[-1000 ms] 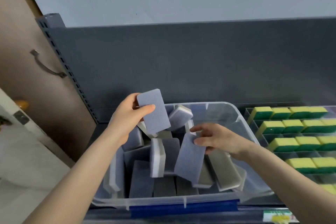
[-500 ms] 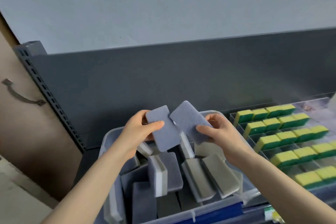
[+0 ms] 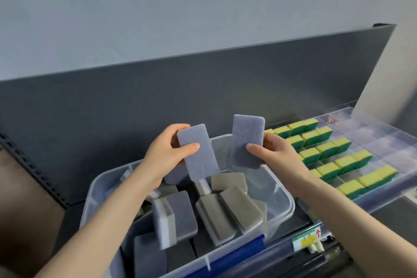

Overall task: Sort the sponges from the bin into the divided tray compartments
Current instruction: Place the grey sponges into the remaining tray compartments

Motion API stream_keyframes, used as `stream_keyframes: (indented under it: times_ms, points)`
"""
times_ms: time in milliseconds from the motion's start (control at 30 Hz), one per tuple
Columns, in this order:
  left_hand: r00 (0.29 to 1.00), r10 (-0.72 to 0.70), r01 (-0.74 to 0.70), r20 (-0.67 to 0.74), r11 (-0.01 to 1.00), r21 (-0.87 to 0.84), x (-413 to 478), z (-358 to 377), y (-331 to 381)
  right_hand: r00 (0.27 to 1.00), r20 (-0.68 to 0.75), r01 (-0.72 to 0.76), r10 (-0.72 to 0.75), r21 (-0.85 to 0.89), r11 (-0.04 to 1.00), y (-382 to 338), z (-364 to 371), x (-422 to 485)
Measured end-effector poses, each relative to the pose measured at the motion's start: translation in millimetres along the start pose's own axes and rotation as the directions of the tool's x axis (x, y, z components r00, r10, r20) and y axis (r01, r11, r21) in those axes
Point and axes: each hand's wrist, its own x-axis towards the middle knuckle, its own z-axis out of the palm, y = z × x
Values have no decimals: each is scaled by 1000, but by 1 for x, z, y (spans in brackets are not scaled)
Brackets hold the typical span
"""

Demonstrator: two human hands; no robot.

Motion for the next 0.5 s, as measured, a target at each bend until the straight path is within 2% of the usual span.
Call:
stream_keyframes:
  times_ms: [200, 500]
  points:
    - [996, 70, -71, 51, 997, 21, 9, 56, 33, 997, -74, -29, 32, 49, 998, 0, -63, -8]
    - [979, 130, -136, 156, 990, 30, 18, 217, 90, 986, -165, -3, 8, 31, 1000, 24, -237, -35]
